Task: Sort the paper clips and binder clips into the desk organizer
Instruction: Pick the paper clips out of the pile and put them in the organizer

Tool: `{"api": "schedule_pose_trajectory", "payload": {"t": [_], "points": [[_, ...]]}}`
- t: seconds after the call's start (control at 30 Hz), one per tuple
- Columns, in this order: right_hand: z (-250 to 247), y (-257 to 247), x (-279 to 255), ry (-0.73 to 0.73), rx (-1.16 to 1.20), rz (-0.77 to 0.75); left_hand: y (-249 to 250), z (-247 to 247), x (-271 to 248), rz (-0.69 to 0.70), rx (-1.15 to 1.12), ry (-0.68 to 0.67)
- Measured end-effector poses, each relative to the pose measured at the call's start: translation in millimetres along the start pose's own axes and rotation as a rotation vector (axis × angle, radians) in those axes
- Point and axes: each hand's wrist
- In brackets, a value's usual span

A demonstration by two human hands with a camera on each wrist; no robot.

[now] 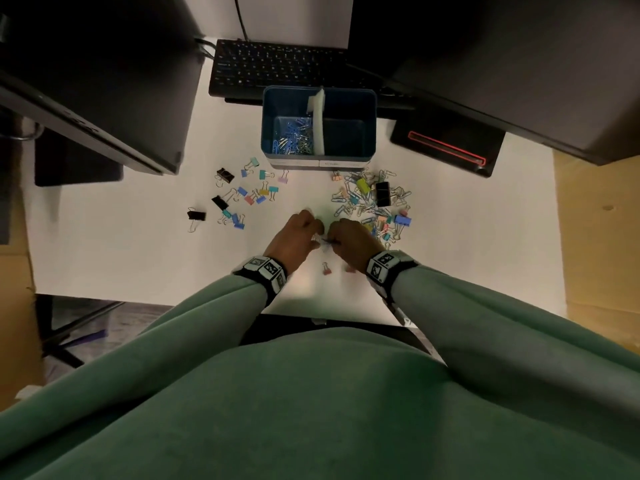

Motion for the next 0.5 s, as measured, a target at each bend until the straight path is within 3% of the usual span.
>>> {"api": "schedule_pose_trajectory", "payload": {"t": [0.17,0.3,0.4,0.5], "points": [[-36,-7,-2,0.076,0.373,0.034,-5,-2,6,0.048,0.03,0.008],[-81,-52,21,0.304,0.626,-0.101,-11,-7,9,0.026,-0.054,-0.05],[-103,-84,65,0.419,0.562,-0.155,-16,-12,11,-0.006,-0.107,-0.089],[-106,-95,98,0.283,0.313,-0.137,-21,-23,10,-0.038,-0.138,-0.091]]}}
Point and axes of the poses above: each hand's wrist, its own x-axis towards the middle knuckle, its own z-axis out of the palm, y = z × x, and after that the axes turned 13 degrees about x, right-handed
